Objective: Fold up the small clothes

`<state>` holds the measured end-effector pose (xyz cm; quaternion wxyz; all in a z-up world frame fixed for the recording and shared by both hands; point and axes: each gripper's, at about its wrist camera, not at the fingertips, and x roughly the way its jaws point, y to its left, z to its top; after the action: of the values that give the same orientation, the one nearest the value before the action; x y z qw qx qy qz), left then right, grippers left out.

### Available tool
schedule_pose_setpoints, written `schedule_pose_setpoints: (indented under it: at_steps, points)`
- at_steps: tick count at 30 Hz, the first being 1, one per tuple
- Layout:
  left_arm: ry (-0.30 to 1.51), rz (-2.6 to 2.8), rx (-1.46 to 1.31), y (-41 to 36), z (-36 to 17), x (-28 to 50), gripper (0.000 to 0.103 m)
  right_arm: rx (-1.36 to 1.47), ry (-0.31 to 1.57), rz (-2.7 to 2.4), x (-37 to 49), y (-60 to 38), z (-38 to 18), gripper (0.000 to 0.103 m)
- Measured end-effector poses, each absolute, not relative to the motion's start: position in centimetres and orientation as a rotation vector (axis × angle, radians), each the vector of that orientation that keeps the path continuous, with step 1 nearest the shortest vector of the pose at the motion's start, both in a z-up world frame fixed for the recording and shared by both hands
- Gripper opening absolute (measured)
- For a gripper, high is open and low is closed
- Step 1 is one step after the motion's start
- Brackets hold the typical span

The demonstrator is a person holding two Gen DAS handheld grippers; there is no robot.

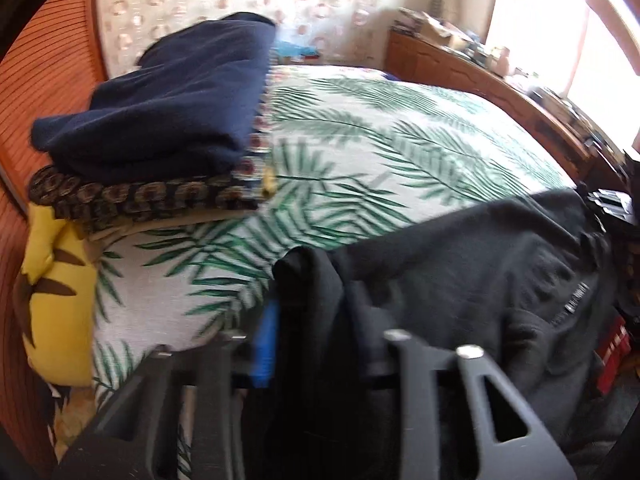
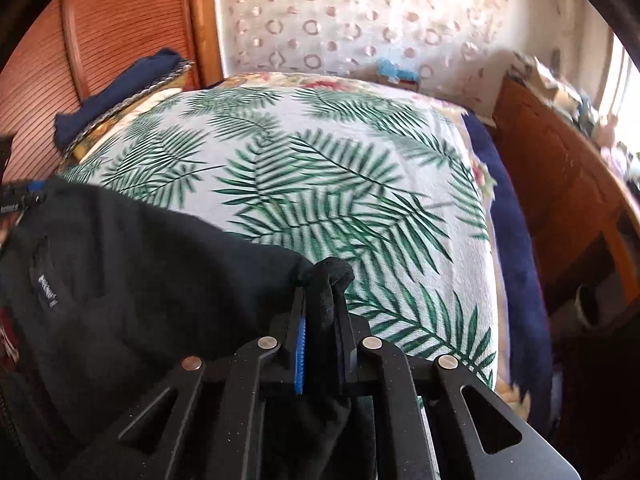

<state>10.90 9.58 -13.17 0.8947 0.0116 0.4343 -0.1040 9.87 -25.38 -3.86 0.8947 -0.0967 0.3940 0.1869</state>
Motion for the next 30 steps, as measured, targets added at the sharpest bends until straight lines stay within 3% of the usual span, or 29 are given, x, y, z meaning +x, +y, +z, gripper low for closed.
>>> schedule_pose_setpoints:
  at_steps: [5,17,30]
  points:
    - [0.831,-0.254,0.017,8.6,-10.3,9.5,0.016,-0.146,0.761,0.389,8.4,-26.1,-1.4,0.009]
    - [0.473,-0.34,-0.008,7.5,3.0,3.3,0.015,-0.107,0.462,0.373,-0.4,-28.2,9.7,0.008]
    - [0.231,-0.291,-0.024,10.4,11.2,0.6,0.015,-0.211,0.226,0.336,-8.4,-28.5,19.7,0.008]
